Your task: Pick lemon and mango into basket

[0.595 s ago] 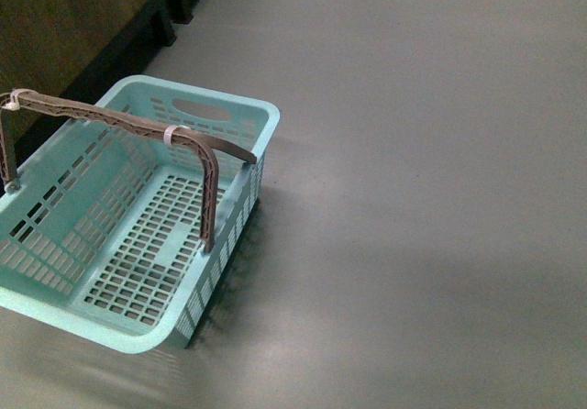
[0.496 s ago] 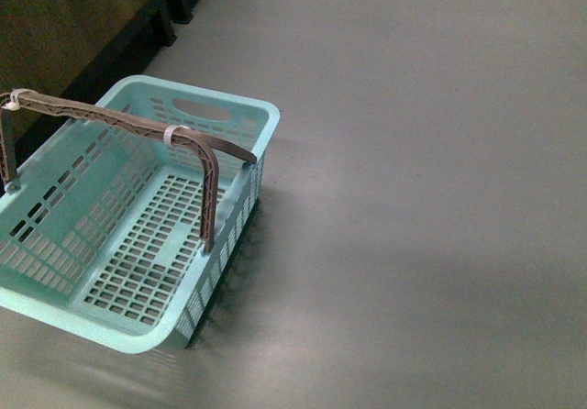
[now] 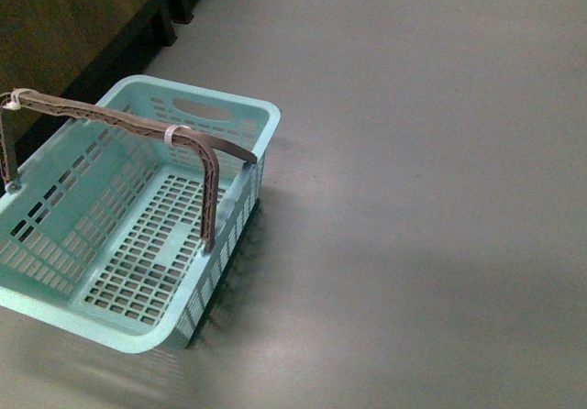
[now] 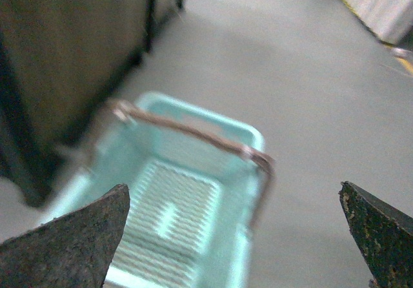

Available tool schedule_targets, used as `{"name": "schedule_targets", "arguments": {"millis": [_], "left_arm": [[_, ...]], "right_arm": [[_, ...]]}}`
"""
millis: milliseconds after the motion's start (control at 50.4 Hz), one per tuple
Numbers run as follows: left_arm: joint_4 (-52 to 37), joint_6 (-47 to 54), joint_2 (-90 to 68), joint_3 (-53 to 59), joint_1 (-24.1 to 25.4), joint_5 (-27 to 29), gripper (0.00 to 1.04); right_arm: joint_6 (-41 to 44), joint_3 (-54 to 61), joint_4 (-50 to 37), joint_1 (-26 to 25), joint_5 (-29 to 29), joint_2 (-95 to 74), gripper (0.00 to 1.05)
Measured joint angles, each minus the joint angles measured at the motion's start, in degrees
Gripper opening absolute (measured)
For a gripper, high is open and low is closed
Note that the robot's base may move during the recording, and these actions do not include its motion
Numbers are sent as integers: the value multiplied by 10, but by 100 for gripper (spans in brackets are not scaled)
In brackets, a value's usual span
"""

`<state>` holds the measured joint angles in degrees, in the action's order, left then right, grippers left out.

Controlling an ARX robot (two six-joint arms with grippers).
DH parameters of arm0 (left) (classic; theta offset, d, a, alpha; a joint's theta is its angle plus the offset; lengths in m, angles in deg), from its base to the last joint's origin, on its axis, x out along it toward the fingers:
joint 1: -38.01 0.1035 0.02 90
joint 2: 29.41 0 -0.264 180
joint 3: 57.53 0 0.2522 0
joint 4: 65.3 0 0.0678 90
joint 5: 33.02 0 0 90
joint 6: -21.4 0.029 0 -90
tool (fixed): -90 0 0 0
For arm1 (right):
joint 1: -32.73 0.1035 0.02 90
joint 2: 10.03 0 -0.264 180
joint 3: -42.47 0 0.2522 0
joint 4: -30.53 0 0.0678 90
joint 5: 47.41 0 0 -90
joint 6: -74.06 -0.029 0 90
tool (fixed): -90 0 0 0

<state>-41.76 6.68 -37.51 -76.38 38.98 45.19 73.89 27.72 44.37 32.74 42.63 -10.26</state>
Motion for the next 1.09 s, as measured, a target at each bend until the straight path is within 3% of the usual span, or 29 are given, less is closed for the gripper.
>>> {"name": "schedule_targets", "arguments": {"millis": [99, 258, 535, 753, 1090], "left_arm": [[-65, -179, -111, -24, -6, -23, 98], [-233, -363, -315, -57, 8, -22, 98], [-470, -530, -786, -170, -4, 38, 98], [-484, -569, -987, -292, -27, 63, 98], [-453, -596, -1134, -451, -38, 78, 98]], "right_arm": [[0, 0, 0, 0, 0, 0, 96], [0, 0, 0, 0, 0, 0, 96], [0, 0, 0, 0, 0, 0, 96], [0, 0, 0, 0, 0, 0, 96], [0, 0, 0, 0, 0, 0, 96]]}}
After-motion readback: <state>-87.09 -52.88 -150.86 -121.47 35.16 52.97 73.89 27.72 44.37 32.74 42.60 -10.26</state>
